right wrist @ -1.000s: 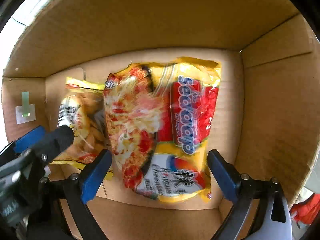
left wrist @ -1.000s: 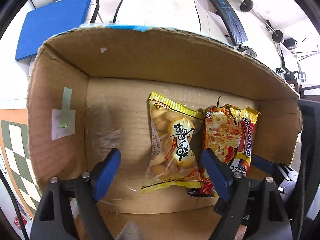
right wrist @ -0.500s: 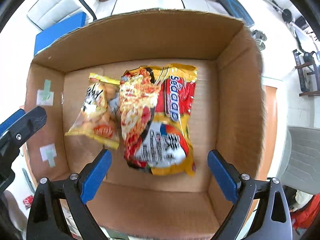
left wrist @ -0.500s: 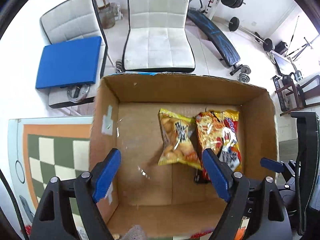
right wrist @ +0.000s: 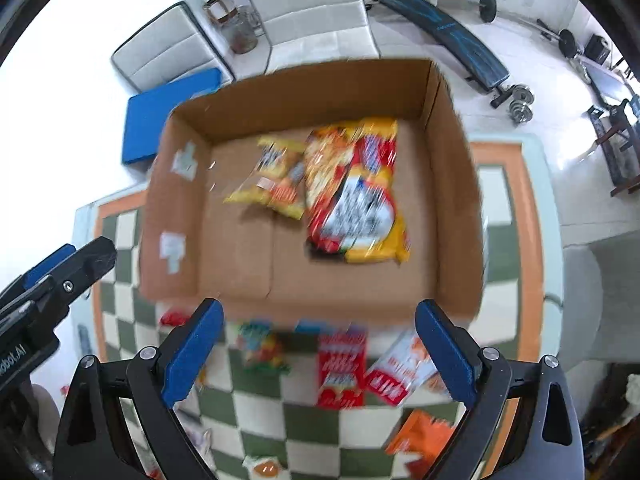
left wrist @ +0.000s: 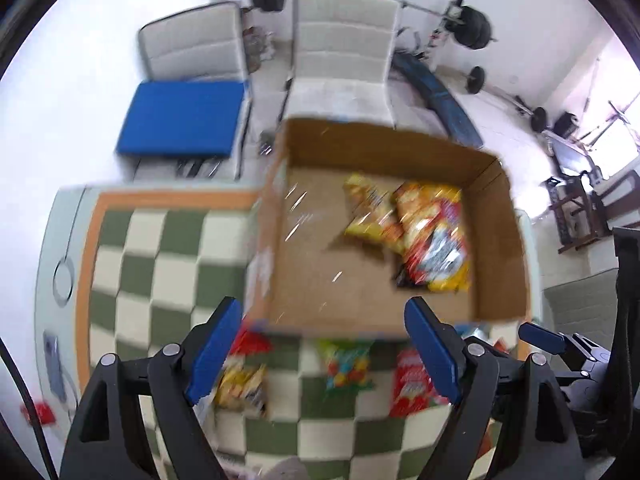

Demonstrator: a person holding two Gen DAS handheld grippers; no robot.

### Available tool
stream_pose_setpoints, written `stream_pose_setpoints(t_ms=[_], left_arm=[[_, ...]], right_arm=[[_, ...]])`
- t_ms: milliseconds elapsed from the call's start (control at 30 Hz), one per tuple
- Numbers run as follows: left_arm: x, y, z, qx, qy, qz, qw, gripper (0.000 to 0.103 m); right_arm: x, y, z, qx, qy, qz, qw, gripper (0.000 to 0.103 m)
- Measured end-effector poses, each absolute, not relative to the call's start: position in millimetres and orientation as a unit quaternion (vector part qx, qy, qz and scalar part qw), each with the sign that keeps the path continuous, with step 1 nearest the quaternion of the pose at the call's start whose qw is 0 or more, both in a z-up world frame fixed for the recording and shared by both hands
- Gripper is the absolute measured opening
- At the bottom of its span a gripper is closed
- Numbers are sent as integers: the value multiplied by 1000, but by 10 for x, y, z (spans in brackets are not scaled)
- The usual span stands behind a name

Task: Organize snacks
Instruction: 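Grasp the yellow panda bag with left tool while right tool grasps the gumball bag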

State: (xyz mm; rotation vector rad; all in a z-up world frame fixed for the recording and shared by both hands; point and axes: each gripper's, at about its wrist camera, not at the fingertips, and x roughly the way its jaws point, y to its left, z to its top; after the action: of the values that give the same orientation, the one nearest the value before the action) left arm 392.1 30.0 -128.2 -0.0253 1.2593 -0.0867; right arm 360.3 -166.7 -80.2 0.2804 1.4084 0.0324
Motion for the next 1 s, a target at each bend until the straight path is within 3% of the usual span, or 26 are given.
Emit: stream_pose_setpoints(t_ms=[367, 800, 833, 967, 1000], left_arm=[[3385, 1262, -2576, -54, 702, 46, 708, 83], [3466, 1095, -3389, -72, 747, -15, 661, 83], [3469, 1068, -3397, -66, 745, -15, 663, 81], [3437, 965, -3413, -63, 746, -22, 662, 50], [3430, 944, -3408, -58, 746, -22, 663, 50]], right_arm=[[3211, -935, -2102, 127, 722, 43, 678, 99], [3411, -612, -2802, 95, 747, 3, 658, 99], [3423, -598, -2835, 91, 748, -2, 658, 98], [3479, -562, -2882, 75, 741, -16, 667, 98], [3490, -555, -2891, 72, 742, -20, 666, 98]])
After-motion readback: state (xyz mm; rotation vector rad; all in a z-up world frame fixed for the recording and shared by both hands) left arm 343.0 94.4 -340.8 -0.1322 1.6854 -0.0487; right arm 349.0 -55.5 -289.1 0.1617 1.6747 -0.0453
